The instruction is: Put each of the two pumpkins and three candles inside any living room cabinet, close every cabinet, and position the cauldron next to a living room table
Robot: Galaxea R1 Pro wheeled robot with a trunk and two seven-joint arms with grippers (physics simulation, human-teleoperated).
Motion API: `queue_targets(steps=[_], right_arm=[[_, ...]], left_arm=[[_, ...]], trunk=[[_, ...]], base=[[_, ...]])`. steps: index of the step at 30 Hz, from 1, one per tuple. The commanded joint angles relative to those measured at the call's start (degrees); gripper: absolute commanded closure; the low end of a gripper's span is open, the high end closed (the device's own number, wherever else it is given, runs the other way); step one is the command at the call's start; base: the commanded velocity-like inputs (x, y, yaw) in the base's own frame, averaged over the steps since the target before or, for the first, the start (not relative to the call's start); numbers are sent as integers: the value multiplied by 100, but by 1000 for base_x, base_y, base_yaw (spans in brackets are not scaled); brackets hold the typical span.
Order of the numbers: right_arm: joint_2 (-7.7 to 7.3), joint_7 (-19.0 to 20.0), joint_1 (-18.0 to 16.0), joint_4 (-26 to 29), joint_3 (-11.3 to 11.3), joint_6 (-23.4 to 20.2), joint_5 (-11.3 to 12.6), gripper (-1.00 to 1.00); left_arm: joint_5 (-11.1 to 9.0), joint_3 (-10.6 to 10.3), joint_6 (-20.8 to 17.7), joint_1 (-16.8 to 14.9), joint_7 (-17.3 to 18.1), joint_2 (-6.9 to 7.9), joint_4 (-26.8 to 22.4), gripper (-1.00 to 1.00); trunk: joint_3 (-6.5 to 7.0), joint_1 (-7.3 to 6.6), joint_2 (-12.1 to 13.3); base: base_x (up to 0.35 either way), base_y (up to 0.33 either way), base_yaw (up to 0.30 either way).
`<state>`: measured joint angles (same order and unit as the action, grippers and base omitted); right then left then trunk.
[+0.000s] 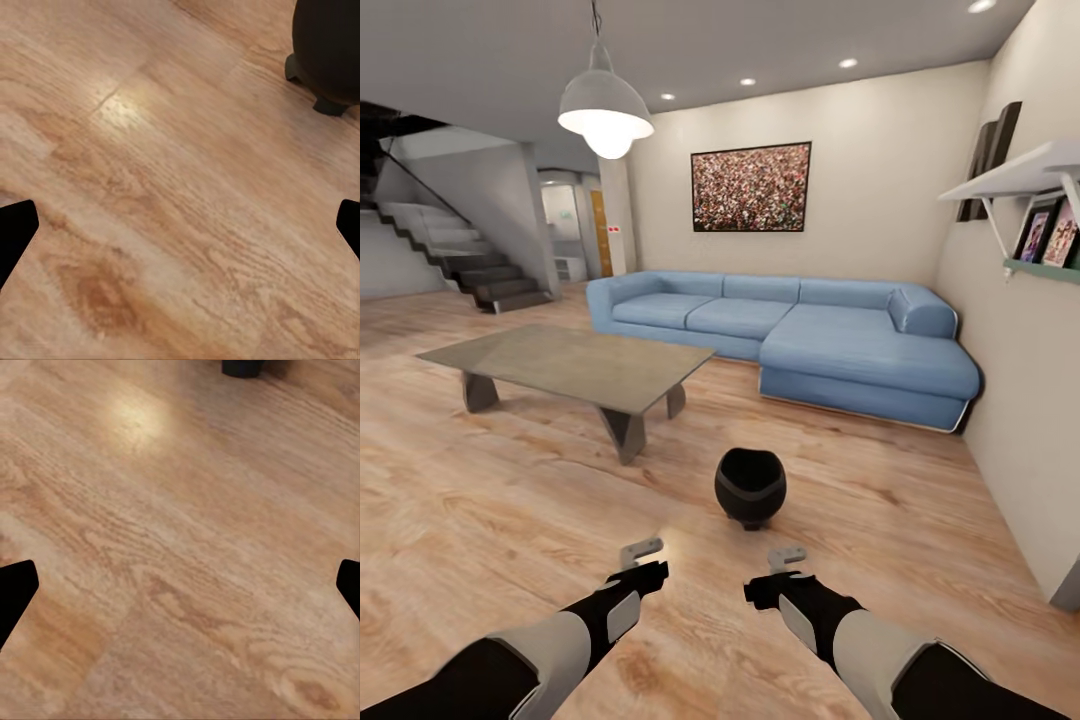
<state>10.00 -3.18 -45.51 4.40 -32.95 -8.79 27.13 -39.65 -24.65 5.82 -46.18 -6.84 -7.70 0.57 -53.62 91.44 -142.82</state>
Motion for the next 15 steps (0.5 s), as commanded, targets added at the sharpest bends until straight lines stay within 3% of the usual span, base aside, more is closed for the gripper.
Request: queue_targets(steps=[1,15], right_arm=[[0,-31,-2,9,-48,-26,54,-100],[0,-58,-2,9,-45,-26,55,-100]], left_arm=[[-34,-48,16,-6,-19,-3,6,-100],[-34,-48,16,-6,-19,-3,7,-100]], trunk=[[-6,2,-2],[-6,2,-2]], base=[[282,-193,229],[286,-195,35]])
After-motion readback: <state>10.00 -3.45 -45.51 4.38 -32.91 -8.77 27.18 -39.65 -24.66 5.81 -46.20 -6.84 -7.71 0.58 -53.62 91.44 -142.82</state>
